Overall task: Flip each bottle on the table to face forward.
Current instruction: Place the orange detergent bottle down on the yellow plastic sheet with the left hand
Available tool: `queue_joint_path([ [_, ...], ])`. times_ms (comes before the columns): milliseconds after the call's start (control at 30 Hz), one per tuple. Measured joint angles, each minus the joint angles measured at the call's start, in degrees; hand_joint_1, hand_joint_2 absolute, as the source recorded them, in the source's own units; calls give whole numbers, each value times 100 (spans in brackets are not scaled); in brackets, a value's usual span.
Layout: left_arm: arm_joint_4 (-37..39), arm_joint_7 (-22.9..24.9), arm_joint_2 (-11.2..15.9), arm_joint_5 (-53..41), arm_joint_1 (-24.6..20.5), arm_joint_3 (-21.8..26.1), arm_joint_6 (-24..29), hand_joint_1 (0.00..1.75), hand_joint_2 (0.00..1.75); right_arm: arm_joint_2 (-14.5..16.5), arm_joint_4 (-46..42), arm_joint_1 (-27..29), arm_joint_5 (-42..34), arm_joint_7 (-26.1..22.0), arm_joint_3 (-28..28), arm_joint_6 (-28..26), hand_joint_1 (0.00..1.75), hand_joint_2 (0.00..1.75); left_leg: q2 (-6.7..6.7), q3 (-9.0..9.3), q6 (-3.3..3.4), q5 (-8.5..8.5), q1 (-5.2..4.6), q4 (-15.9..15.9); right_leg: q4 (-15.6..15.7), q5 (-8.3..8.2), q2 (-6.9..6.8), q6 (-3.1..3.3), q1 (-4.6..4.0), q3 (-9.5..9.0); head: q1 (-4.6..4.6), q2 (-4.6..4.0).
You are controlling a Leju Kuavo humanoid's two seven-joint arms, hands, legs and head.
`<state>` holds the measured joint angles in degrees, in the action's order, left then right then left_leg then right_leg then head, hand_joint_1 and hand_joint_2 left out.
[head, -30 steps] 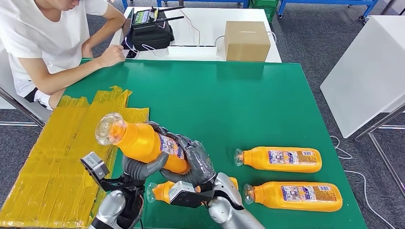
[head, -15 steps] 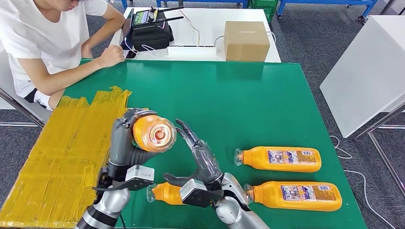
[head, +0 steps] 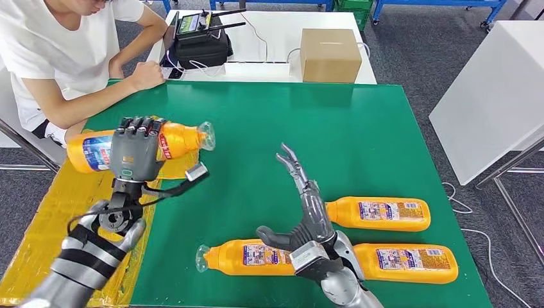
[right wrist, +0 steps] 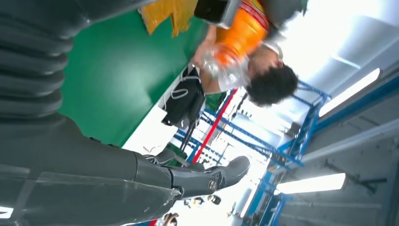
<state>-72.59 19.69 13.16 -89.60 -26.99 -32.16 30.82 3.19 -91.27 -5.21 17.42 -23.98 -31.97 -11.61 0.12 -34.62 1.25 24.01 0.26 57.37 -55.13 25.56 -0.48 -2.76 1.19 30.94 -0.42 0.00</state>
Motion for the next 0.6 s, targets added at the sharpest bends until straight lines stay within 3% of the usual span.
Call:
queue_joint_path([
  [67,674,-130,243,-22,-295,-362,-243,175,175,-29,-120,62,-11,3,95,-3,0,175,1,5,0,0,4,0,-2,0,2,0,-1,-6,2,0],
  [167,1601,-508,361,-30,-546,-566,-612,175,175,-59,-295,158,53,4,215,-28,0,175,13,0,-1,0,5,0,-5,0,12,0,1,-1,4,0],
  [333,2615,-362,477,-25,-820,-925,-872,175,175,-85,-492,265,196,7,321,-119,0,175,26,-4,-2,2,1,1,-4,0,22,0,6,3,4,0],
  [600,3701,-716,312,61,-944,-594,-1148,174,175,-143,-809,382,380,25,459,-344,0,175,26,12,-5,6,0,-2,-2,1,23,0,4,-14,4,0],
])
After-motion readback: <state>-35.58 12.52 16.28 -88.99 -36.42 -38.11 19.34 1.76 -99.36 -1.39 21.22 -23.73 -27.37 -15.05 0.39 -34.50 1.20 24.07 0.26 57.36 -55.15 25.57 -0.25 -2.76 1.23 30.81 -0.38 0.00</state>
